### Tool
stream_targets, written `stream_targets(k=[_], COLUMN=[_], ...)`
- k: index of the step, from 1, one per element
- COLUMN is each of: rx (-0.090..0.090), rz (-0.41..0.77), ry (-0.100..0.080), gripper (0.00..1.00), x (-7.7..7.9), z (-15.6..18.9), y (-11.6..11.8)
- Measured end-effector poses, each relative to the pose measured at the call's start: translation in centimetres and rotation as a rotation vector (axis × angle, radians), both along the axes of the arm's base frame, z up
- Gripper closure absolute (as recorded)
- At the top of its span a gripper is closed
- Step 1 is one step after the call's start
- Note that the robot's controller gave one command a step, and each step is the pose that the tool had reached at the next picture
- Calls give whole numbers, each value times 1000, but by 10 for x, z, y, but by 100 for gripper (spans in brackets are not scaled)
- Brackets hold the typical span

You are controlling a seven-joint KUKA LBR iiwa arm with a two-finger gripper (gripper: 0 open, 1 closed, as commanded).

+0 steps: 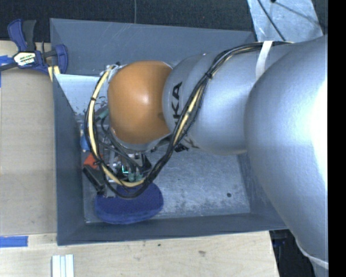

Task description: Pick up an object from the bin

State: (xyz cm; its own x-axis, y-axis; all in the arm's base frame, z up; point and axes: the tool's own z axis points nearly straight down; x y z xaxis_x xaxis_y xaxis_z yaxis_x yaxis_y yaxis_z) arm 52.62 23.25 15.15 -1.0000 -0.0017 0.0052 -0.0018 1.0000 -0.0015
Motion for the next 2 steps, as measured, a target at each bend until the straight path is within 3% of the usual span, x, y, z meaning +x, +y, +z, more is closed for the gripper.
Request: stream_targets(k=[1, 2], rx=[11, 13], rz=[633, 632], ry=[-38, -51], gripper=[0, 100], x=[-24, -21], z=[-74, -71], y=[-55, -52])
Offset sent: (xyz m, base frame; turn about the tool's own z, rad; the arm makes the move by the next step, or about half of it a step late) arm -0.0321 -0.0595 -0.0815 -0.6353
